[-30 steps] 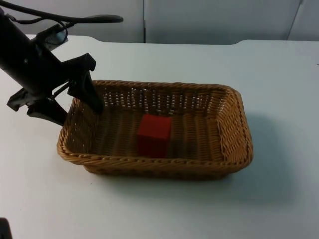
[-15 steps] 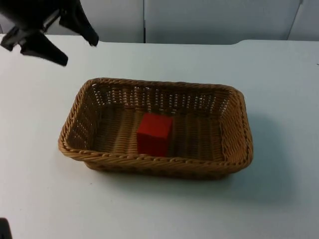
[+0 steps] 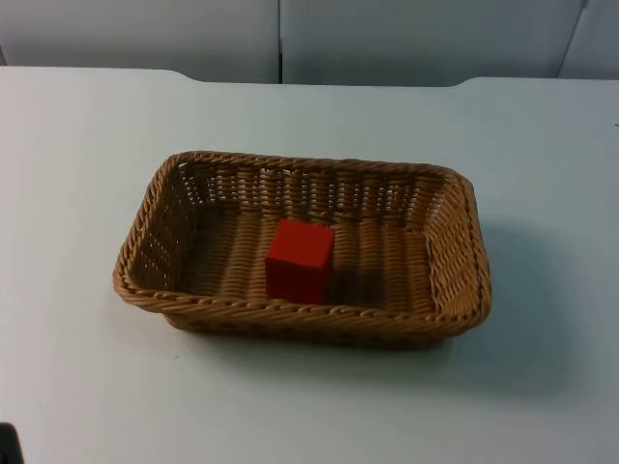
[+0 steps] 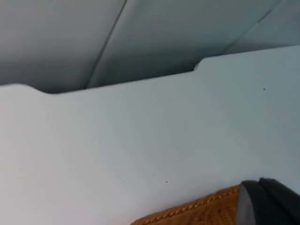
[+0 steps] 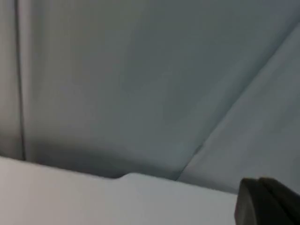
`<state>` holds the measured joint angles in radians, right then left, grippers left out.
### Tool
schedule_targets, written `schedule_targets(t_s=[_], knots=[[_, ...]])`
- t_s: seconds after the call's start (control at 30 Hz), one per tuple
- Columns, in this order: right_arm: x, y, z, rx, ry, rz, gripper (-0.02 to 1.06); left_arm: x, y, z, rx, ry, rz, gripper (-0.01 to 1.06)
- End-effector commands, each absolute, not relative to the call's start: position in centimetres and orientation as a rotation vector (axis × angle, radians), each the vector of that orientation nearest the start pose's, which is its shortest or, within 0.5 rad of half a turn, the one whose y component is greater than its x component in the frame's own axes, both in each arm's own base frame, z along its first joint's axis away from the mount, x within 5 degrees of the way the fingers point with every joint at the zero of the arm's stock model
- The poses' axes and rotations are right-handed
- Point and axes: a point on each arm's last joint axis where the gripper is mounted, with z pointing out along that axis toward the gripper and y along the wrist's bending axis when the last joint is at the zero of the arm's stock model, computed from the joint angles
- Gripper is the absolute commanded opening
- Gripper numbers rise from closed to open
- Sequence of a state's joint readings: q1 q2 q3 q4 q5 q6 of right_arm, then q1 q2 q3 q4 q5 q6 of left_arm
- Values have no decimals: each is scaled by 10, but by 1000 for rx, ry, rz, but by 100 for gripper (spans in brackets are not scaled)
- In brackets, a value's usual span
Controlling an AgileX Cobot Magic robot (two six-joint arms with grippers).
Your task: Pick up the basket with the left hand and place the cube into the basket with the right hand.
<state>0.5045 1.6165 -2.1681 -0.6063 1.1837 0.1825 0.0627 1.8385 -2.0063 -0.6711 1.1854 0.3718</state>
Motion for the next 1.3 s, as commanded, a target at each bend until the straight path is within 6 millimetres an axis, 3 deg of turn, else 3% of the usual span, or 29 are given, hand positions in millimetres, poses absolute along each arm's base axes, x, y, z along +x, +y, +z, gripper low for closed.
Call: schedule_targets(t_s=[0.0,0.03,0.1,0.2,0.23,0.27,0.33,0.43,0.47,0.57,0.6,0.63,0.73,0.93,1.0,1.13,1.27], knots=[[270,86,556,-142,1911,-355,0,371,-22,446,371,2260,-512,0],[247,69,574,-91,1846,-389,0,359,-19,457,383,2249,-434,0],[239,63,579,-78,1826,-390,0,351,-19,463,381,2237,-410,0],[189,40,602,-43,1754,-273,0,294,-20,500,390,2137,-342,0],[163,31,606,-53,1737,-196,0,260,-23,515,395,2058,-319,0],[163,31,606,-53,1737,-196,0,260,-23,515,395,2058,-319,0],[137,22,601,-78,1743,-136,0,216,-26,523,417,1966,-278,0],[116,17,568,-179,1804,-106,0,139,-30,517,427,1846,-224,0],[116,17,568,-179,1804,-106,0,139,-30,517,427,1846,-224,0],[102,20,525,-276,1788,-13,0,73,-33,484,444,1799,-197,0],[95,21,511,-311,1781,21,0,56,-34,469,444,1798,-197,0],[95,21,511,-311,1781,21,0,56,-34,469,444,1798,-197,0],[88,29,455,-461,1806,71,0,1,-36,426,447,1727,-159,0],[71,33,402,-595,1875,175,0,-45,-31,366,413,1617,-29,0],[68,35,396,-632,1892,193,0,-46,-28,355,389,1633,8,0],[59,40,384,-772,1920,249,0,-30,-15,324,200,1859,7,0],[56,40,380,-791,1964,265,0,-20,-12,308,137,1924,5,0]])
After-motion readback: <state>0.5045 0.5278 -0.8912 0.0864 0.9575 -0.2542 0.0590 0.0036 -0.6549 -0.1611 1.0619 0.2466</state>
